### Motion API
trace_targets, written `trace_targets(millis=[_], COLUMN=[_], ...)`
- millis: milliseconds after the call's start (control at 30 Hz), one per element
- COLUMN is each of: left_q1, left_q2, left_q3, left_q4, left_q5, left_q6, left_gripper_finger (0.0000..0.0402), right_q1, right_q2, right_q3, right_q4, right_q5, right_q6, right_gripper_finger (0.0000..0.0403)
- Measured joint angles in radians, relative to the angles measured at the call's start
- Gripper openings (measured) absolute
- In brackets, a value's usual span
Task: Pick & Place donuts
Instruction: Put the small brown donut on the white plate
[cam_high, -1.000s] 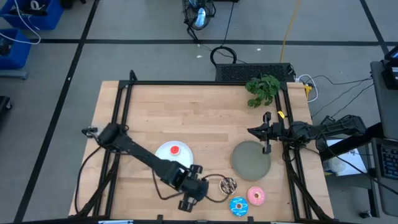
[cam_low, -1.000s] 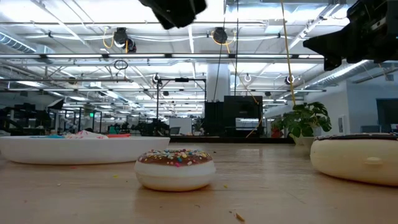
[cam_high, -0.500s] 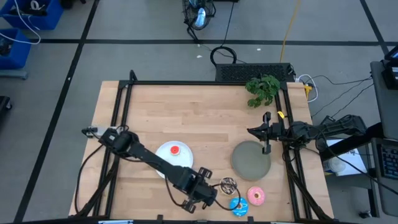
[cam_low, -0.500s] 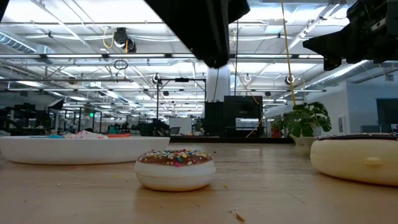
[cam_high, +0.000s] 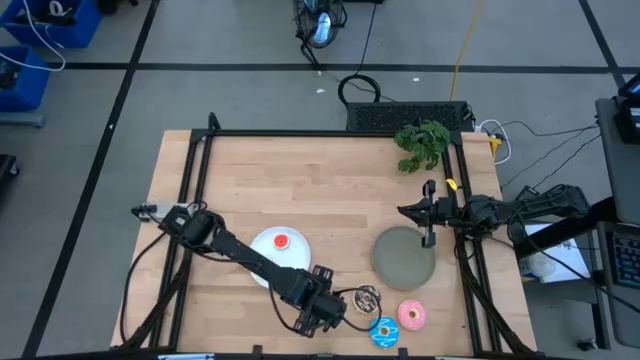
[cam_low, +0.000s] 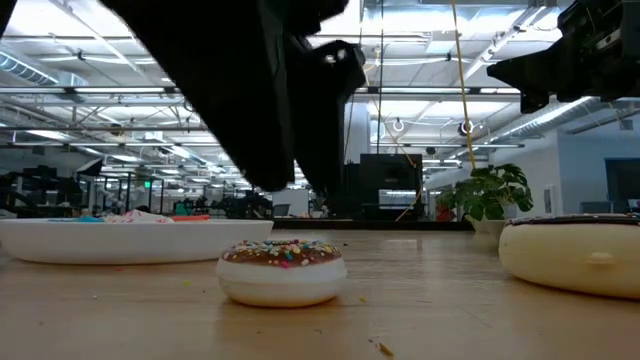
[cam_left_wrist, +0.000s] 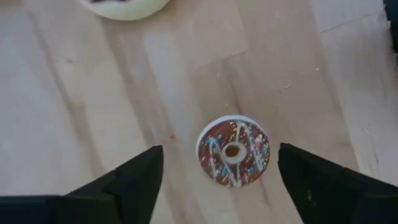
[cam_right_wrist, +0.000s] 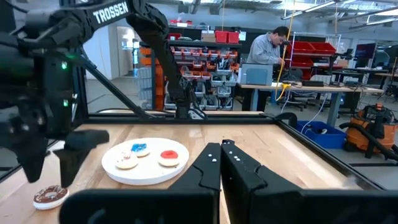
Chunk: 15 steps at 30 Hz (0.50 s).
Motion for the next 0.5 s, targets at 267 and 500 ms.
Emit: trace_targets(millis=[267, 500], left_q1=[0.004, 0.017], left_q2=[0.000, 0.000], left_q3=[-0.073, -0.147], left_q4=[0.089, 0.205], left_q5=[0.064, 0.098], left_q6=[0.002, 0.003], left_gripper_finger=[0.0363, 0.0372], right_q1=[0.000, 0.000], right_q2=[0.000, 0.000], right_q3=[0.000, 0.000], right_q4=[0.000, 0.000], right_q5=[0.000, 0.000], right_q6=[0.000, 0.000], right_gripper_finger=[0.0000, 0.0000])
